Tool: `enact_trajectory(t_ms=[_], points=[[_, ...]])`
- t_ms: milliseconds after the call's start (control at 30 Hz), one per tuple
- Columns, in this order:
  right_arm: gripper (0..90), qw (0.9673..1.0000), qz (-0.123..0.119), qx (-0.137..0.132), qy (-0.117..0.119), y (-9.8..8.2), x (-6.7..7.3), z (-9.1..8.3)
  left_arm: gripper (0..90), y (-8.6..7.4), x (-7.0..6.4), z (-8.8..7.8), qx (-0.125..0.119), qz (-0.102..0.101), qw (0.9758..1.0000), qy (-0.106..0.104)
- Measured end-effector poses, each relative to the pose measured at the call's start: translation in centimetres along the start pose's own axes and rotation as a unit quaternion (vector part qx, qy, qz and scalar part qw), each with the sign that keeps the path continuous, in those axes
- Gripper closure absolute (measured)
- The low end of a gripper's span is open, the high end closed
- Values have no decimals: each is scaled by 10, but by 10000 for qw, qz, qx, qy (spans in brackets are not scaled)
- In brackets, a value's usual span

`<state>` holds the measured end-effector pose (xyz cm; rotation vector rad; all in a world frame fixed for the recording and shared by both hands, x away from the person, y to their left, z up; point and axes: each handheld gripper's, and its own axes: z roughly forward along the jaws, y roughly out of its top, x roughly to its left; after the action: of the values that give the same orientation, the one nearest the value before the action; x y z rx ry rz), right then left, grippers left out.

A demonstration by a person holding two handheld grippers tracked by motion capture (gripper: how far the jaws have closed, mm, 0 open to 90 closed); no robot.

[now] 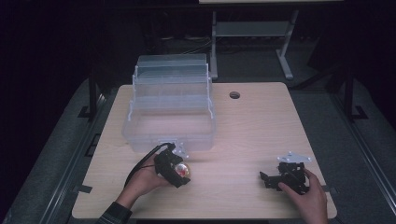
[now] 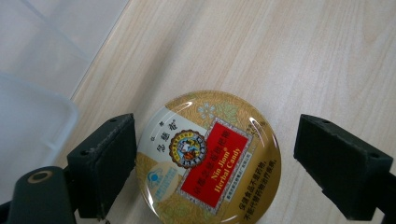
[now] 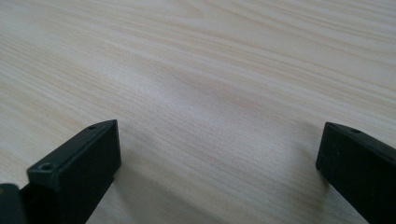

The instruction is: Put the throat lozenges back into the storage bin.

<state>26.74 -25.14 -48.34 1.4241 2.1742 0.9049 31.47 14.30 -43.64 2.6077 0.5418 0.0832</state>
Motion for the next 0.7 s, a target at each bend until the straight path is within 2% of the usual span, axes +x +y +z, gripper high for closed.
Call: enact_trajectory(t_ms=[367, 700], points=[[0, 10000, -4, 1, -1, 0, 0, 0, 135, 0, 0, 9, 219, -72, 9997, 19], [0, 10000, -1, 0, 0, 0, 0, 0, 164, 0, -1, 12, 428, 82, 9990, 63]])
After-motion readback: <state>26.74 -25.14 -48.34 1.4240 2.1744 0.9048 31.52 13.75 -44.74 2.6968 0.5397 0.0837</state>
